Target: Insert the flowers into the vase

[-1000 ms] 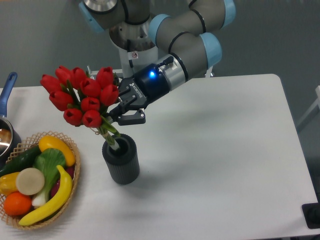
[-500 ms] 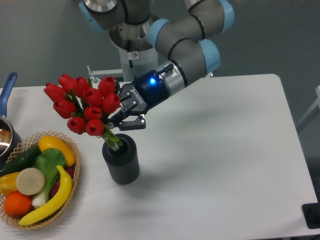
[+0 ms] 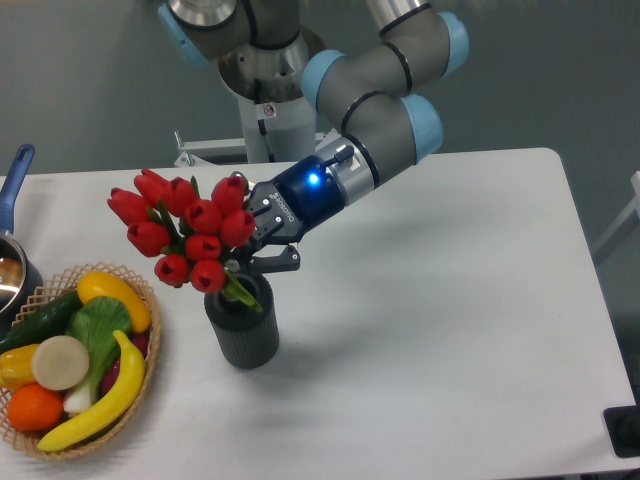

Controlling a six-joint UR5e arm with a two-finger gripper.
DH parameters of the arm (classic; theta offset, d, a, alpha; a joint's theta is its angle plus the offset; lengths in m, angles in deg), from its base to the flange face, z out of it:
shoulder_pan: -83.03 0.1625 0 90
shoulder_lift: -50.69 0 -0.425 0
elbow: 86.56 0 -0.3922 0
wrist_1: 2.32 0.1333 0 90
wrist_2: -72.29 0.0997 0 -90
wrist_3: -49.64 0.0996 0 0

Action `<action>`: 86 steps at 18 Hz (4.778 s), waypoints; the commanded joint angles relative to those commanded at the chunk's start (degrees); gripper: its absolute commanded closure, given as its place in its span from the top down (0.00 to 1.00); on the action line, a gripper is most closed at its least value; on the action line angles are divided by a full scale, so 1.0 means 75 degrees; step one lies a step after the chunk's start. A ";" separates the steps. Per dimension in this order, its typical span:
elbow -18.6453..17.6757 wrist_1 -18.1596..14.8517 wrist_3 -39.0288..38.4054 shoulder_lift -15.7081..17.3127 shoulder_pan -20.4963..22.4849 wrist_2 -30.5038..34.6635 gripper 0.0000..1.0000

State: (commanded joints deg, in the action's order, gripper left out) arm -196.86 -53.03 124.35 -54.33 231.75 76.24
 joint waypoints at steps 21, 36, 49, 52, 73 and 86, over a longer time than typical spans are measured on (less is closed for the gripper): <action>-0.0504 0.0024 0.0843 -0.0611 0.0188 0.0199 0.35; -0.0668 0.0035 0.1148 -0.0622 0.0211 0.0352 0.70; -0.0691 0.0035 0.1512 -0.0306 0.0328 0.1533 1.00; -0.0680 0.0023 0.1488 -0.0131 0.0503 0.1792 1.00; 0.0586 0.0000 0.1676 0.1826 0.2355 0.7707 1.00; 0.0902 -0.1216 0.2809 0.2693 0.3033 0.9608 1.00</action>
State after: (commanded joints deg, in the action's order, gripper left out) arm -190.10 -62.15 145.41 -34.13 254.50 148.30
